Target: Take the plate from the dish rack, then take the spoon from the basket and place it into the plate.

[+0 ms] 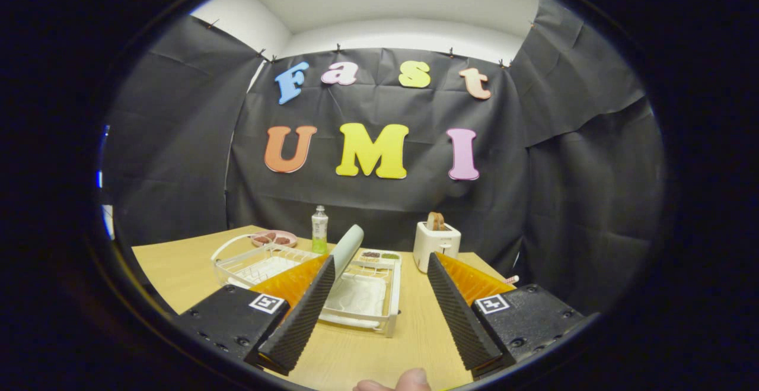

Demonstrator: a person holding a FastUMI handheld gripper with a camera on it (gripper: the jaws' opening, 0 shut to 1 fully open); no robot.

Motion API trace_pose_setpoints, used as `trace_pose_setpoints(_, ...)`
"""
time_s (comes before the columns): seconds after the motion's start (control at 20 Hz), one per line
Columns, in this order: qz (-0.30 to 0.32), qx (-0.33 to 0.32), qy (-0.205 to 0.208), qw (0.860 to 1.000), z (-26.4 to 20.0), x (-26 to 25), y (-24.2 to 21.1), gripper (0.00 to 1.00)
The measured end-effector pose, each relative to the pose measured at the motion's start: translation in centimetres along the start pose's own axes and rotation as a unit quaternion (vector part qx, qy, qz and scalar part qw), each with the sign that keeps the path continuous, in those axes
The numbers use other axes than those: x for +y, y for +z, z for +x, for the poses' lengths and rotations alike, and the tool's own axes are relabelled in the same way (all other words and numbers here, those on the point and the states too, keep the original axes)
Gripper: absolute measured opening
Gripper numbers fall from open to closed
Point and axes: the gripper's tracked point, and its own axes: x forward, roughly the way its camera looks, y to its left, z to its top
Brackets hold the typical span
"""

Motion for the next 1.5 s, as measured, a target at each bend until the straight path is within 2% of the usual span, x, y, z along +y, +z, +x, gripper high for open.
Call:
trace_pose_setpoints(0.45,0.005,0.019,0.014,1.000,1.2,0.9,0.6,1.00)
trace_pose_setpoints(0.65,0.037,0.042,0.029,0.998,2.6,1.4,1.0,1.00)
trace_pose_setpoints(0.9,0.045,0.060,0.048,0.996,6.0,1.8,4.7,1.00)
trace_pose_setpoints(1.15,0.047,0.108,0.063,0.991,10.4,2.7,7.1,1.00)
trace_pose_setpoints(1.3,0.040,0.162,0.073,0.983,13.7,3.6,5.6,1.00)
trace_pose_setpoints(1.5,0.053,0.245,0.097,0.963,16.9,5.5,2.2,1.00)
